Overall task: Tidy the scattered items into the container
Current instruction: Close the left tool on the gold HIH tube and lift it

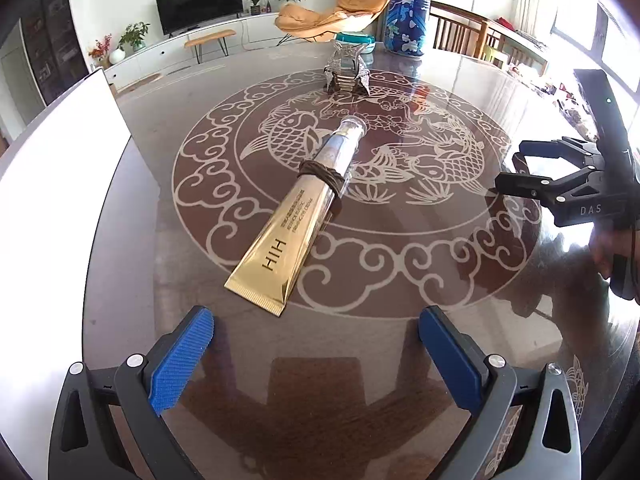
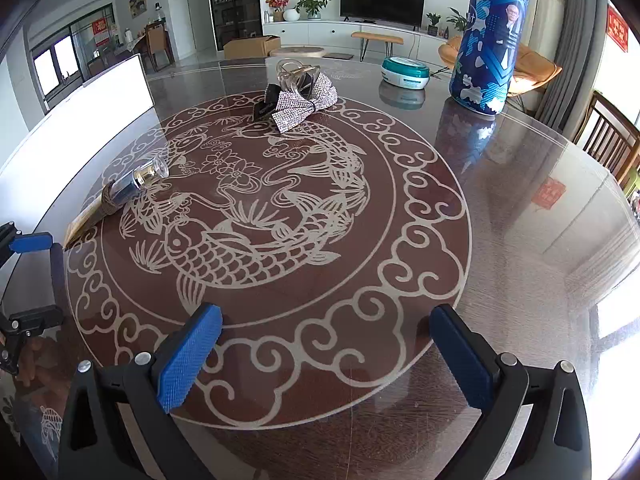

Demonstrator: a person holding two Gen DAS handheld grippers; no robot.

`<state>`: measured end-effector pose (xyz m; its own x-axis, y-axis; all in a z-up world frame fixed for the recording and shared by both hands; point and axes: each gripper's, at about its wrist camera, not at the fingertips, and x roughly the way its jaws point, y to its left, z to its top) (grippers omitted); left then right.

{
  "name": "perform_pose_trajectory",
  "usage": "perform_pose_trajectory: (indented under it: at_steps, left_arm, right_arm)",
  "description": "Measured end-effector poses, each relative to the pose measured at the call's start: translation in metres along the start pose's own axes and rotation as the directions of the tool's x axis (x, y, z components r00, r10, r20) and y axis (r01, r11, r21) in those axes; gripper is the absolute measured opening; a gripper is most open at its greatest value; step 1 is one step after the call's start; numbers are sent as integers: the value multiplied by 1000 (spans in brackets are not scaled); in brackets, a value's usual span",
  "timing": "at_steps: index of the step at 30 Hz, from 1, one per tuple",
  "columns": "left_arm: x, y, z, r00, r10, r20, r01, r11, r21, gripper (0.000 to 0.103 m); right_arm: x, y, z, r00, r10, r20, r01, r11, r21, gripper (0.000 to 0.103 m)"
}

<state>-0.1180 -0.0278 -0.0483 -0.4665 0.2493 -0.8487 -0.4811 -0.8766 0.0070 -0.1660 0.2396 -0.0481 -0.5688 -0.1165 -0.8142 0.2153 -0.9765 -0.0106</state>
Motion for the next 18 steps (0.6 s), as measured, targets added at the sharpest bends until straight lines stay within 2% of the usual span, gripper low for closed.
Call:
perform_pose_trajectory:
  at_steps: [4, 7, 10, 13, 16, 18]
  left_arm:
    - [12, -2, 25, 999, -30, -33, 32, 997, 67, 103]
    - [23, -1, 42, 998, -42, -49, 46, 996, 71, 103]
    - [28, -2, 56, 991, -16, -133, 27, 997, 78, 103]
    - [28, -3, 60, 990, 6, -142, 12, 992, 123, 103]
    - [35, -1, 69, 987, -37, -159, 50, 996, 77, 103]
    - [40, -4, 77, 990, -41, -132, 51, 996, 76, 103]
  right_arm:
    - [0, 0, 0, 1000, 0, 0, 0, 1000, 0, 103]
    - [0, 0, 0, 1000, 0, 0, 0, 1000, 0, 103]
    - [0, 0, 0, 1000, 0, 0, 0, 1000, 0, 103]
    - [0, 0, 0, 1000, 0, 0, 0, 1000, 0, 103]
    - [0, 0, 0, 1000, 0, 0, 0, 1000, 0, 103]
    - [0, 0, 0, 1000, 0, 0, 0, 1000, 0, 103]
